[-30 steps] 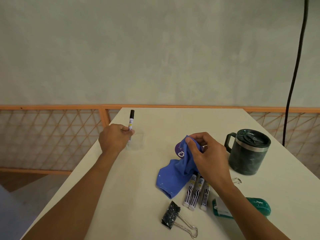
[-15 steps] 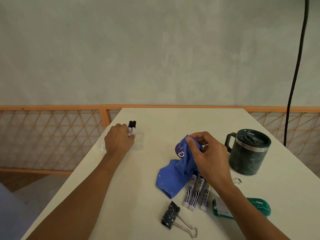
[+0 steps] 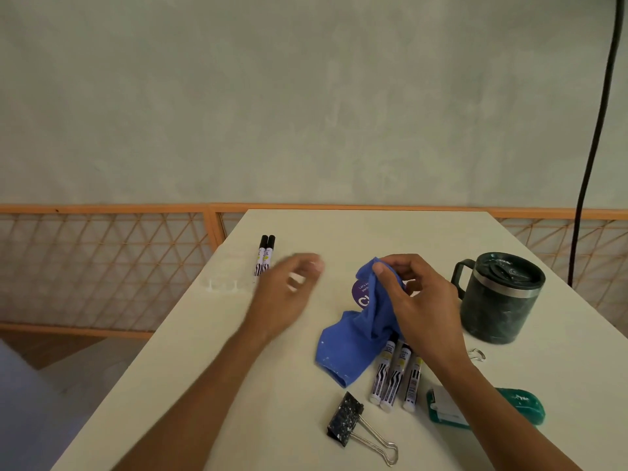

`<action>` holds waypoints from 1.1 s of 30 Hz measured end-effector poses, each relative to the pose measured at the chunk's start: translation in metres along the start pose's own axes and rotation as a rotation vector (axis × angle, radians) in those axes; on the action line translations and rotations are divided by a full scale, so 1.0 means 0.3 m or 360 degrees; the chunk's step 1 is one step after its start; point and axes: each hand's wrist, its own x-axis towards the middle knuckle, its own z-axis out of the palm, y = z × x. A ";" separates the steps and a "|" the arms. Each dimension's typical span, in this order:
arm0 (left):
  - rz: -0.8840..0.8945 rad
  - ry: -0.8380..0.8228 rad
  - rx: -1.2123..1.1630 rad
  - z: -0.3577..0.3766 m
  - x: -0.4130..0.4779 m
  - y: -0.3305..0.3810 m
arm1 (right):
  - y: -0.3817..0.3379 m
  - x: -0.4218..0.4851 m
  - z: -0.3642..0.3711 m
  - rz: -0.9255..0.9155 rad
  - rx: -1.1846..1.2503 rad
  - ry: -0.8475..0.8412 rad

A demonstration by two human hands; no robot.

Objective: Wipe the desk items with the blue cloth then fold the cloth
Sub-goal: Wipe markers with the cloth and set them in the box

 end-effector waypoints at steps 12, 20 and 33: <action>0.0019 -0.0338 -0.0384 0.171 -0.104 0.083 | -0.018 0.002 0.003 0.0141 0.0301 -0.0026; -0.0033 -0.0022 -0.0404 0.162 -0.074 0.078 | -0.020 -0.007 0.003 0.0084 0.0250 0.0029; 0.0765 -0.0381 0.1033 0.204 -0.070 0.032 | -0.029 -0.014 0.001 -0.0094 0.0170 0.0000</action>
